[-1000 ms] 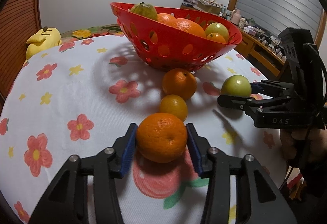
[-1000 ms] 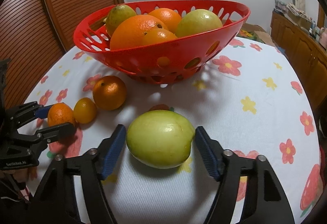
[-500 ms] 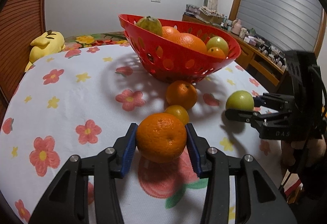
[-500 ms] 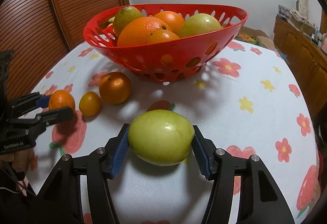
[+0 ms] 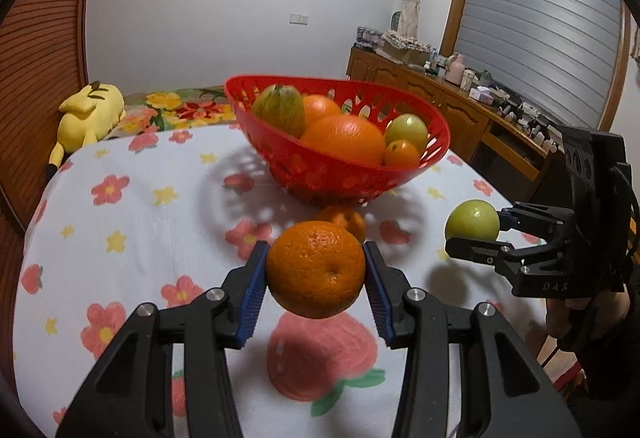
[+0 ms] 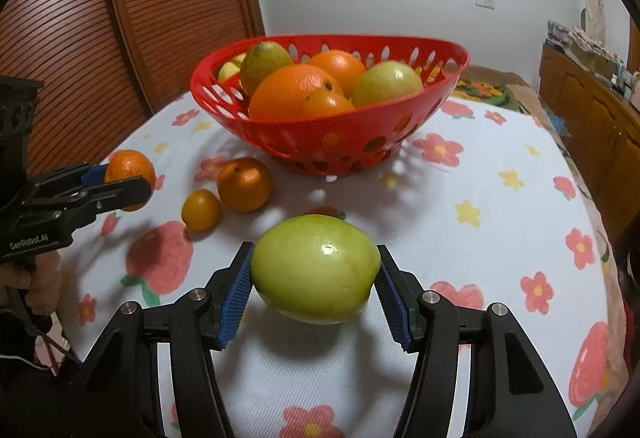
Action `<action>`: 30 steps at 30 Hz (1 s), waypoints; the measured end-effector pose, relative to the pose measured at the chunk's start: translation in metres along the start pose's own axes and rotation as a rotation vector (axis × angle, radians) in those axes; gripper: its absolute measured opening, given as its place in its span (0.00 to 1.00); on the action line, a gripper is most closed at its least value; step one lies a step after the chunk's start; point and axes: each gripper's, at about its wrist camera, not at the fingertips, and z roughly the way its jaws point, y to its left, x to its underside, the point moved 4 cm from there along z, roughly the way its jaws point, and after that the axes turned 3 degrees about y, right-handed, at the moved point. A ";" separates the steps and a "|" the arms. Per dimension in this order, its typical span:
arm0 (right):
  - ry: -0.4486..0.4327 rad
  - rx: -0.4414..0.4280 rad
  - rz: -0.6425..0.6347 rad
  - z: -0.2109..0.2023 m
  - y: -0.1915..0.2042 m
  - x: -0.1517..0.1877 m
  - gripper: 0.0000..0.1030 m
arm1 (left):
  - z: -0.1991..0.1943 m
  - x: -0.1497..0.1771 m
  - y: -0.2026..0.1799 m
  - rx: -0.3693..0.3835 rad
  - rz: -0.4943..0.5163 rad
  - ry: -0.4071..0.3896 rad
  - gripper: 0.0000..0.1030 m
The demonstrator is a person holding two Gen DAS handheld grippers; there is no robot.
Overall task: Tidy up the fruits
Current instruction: 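Lift the mandarin and green apple and carry them over the basket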
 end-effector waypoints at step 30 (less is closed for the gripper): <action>-0.138 0.021 -0.051 -0.058 -0.006 -0.041 0.58 | -0.014 -0.053 -0.025 0.013 0.063 -0.089 0.43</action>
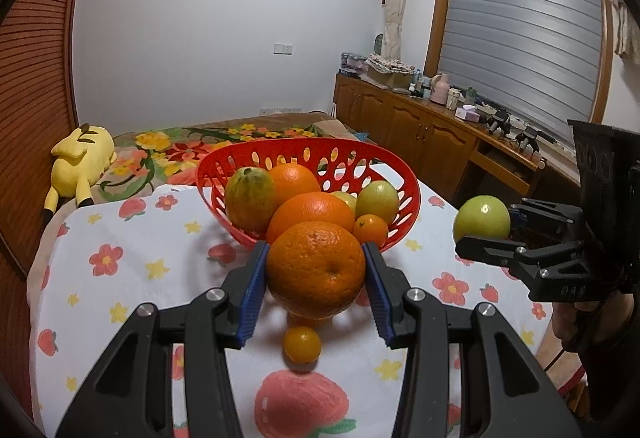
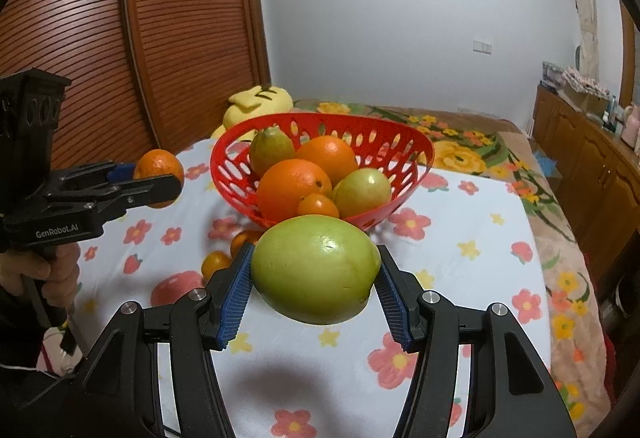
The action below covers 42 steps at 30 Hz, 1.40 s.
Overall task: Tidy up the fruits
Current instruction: 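Lift the mandarin and green apple and carry them over the basket, then lower the mandarin and apple into the basket and open both tools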
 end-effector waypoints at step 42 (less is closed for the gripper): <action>0.076 -0.018 -0.084 0.107 -0.058 -0.080 0.58 | 0.088 -0.056 0.019 -0.009 0.019 0.077 0.43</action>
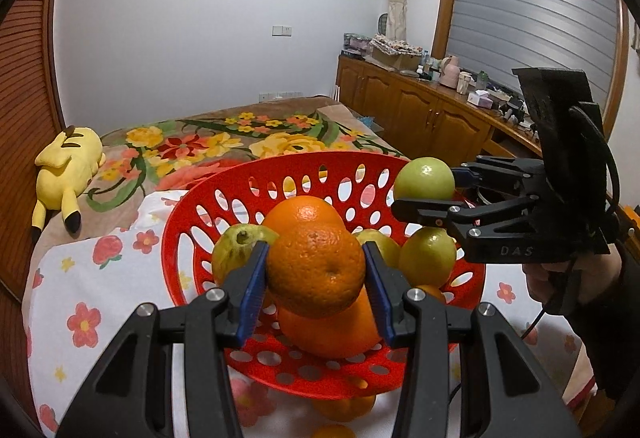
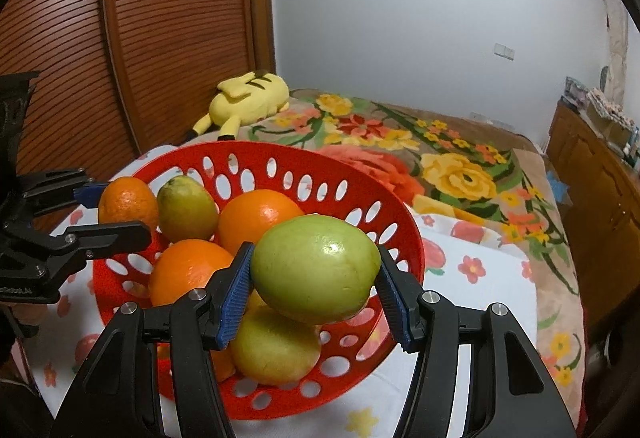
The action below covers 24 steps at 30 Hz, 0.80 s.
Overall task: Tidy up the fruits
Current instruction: 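Lower the mandarin and apple into the basket and open both tools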
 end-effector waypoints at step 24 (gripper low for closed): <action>0.021 -0.014 0.003 0.016 -0.007 -0.004 0.58 | 0.009 -0.001 0.003 -0.001 -0.003 0.006 0.43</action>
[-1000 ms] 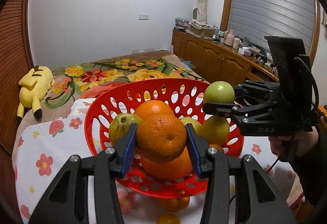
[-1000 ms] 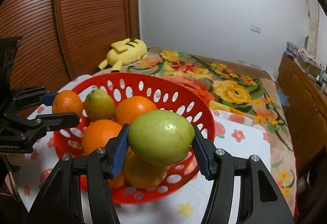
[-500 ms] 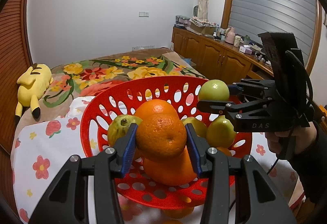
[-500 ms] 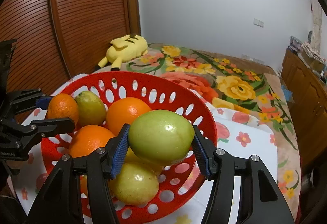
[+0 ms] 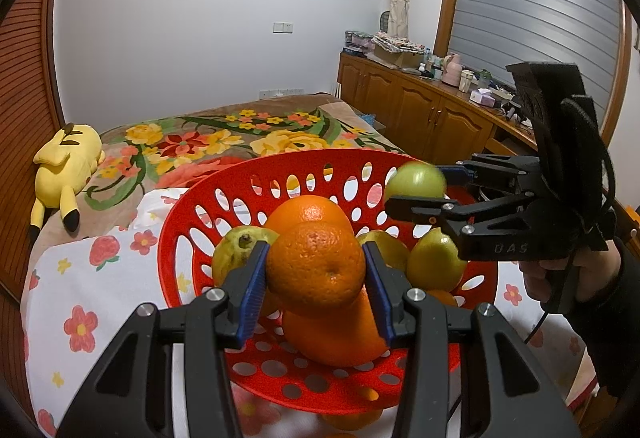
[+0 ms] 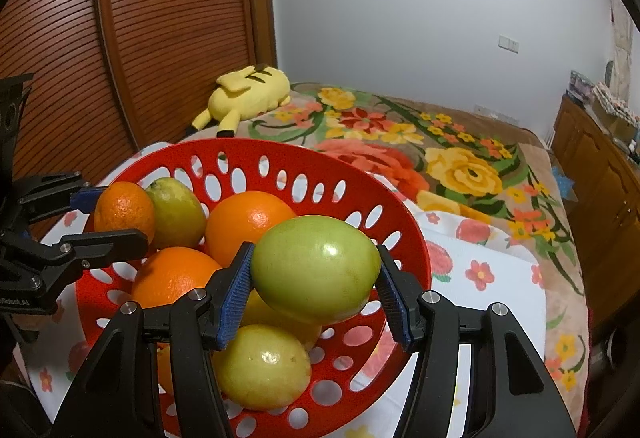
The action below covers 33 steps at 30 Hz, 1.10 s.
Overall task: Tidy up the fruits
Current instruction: 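Lower the mandarin and apple into the basket and open both tools, then withdraw both open tools up and out of the red basket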
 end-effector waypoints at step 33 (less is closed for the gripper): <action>-0.081 0.021 0.064 -0.047 -0.014 0.027 0.61 | 0.042 -0.031 -0.027 0.042 0.053 0.036 0.44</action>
